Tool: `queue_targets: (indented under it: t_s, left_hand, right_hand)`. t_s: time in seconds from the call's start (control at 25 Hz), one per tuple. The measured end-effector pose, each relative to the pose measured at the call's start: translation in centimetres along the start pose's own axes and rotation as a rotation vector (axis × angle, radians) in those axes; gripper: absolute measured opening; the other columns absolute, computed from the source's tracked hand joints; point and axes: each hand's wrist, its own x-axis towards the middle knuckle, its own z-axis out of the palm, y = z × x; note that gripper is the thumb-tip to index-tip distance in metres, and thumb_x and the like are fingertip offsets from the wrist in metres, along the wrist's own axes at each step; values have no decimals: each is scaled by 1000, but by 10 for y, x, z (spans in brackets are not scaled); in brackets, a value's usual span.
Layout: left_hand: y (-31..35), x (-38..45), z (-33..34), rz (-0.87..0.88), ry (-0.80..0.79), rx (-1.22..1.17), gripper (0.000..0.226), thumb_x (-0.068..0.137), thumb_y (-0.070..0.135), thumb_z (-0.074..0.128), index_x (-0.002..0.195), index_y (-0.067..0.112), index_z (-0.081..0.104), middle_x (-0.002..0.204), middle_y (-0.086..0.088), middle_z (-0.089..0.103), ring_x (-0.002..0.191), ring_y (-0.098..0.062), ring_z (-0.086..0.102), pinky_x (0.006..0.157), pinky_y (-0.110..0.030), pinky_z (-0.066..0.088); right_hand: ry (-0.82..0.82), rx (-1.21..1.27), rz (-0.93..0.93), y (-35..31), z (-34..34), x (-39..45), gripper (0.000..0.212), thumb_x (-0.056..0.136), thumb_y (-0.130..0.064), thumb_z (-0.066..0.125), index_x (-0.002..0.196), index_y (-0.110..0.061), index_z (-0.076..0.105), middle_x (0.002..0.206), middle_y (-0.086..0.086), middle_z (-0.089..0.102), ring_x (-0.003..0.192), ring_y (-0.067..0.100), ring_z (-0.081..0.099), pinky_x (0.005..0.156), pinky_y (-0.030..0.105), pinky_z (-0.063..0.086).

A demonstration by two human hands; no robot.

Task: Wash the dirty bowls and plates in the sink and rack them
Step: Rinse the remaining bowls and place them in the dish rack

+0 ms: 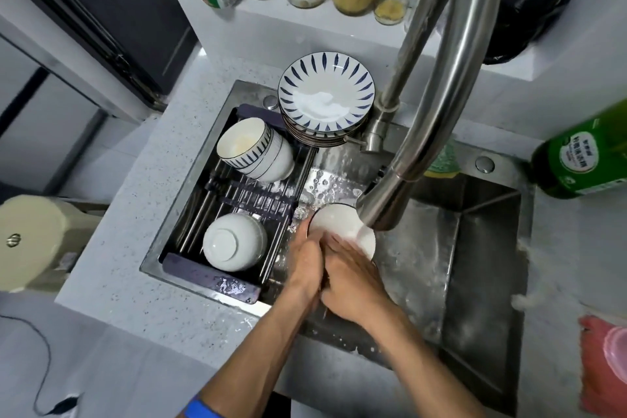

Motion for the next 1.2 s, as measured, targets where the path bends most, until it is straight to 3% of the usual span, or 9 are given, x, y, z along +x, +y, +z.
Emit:
queue_targets:
  t_s: [0.32, 0.44, 0.52, 0.64, 0.76, 0.88, 0.96, 1.08, 1.2]
  left_hand:
    - [7, -7, 11, -64, 123, -170, 25, 94, 27, 49, 118, 27, 57, 121, -6, 64, 110, -28, 62, 99, -50, 50]
    - [4, -6, 11, -184, 154, -312, 21, 95, 16, 44, 113, 16, 56, 117, -18, 65, 99, -34, 64, 86, -46, 54]
    - [6, -9, 4, -323, 21, -432, 26, 86, 0, 43, 107, 1, 58, 106, -25, 67, 84, -34, 65, 73, -47, 56]
    - [16, 8, -10, -361, -248, 57, 17, 80, -8, 49, 95, -5, 57, 96, -20, 67, 83, -28, 66, 73, -45, 62]
    - [43, 1, 21, 45, -220, 798, 32, 87, 1, 61, 119, 2, 56, 100, -13, 64, 95, -26, 63, 86, -32, 54]
    - [63, -3, 45, 254, -366, 821, 37, 96, 11, 59, 130, -3, 50, 120, -19, 59, 115, -33, 56, 103, -39, 45]
    - [68, 15, 43, 203, -392, 897, 24, 99, 13, 55, 118, -1, 59, 109, -14, 64, 104, -31, 63, 93, -40, 53]
    - [37, 1, 34, 50, -232, 439, 27, 94, 0, 49, 107, 16, 67, 87, -4, 70, 75, -19, 65, 61, -23, 54]
    - [18, -10, 19, -44, -114, -97, 49, 88, -5, 39, 118, 24, 63, 96, -8, 73, 81, -20, 67, 61, -28, 54]
  right_hand:
    - [83, -68, -75, 3, -9, 7, 50, 84, -20, 60, 132, -18, 49, 136, 0, 53, 140, 23, 34, 122, 46, 0]
    - [26, -18, -235, 22, -13, 7, 25, 86, -10, 61, 108, -20, 63, 114, -2, 67, 125, 20, 53, 115, 47, 27]
    - [92, -77, -370, 36, -23, 9, 20, 76, -7, 75, 81, -22, 63, 82, -5, 68, 88, 17, 66, 85, 40, 53]
    - [72, -297, -503, 45, -33, 5, 26, 59, -5, 79, 63, -20, 59, 55, -4, 57, 54, 18, 57, 61, 31, 42]
    - [68, -382, -447, 37, -25, -5, 20, 54, -4, 68, 66, -19, 65, 53, -4, 60, 51, 17, 58, 61, 27, 41]
    - [38, -258, -336, 44, -20, -14, 33, 48, 0, 74, 76, -17, 70, 60, -2, 65, 56, 18, 63, 62, 24, 47]
    - [57, -223, -258, 49, -19, -19, 33, 44, -1, 79, 68, -18, 64, 55, -4, 62, 50, 18, 58, 59, 25, 46]
    - [119, -97, -38, 28, -10, -4, 29, 51, -2, 80, 69, -18, 65, 59, -3, 66, 53, 18, 62, 61, 27, 45]
    - [209, 117, -16, 13, 2, -2, 31, 60, 2, 75, 86, -15, 69, 76, -1, 72, 66, 19, 66, 65, 28, 49]
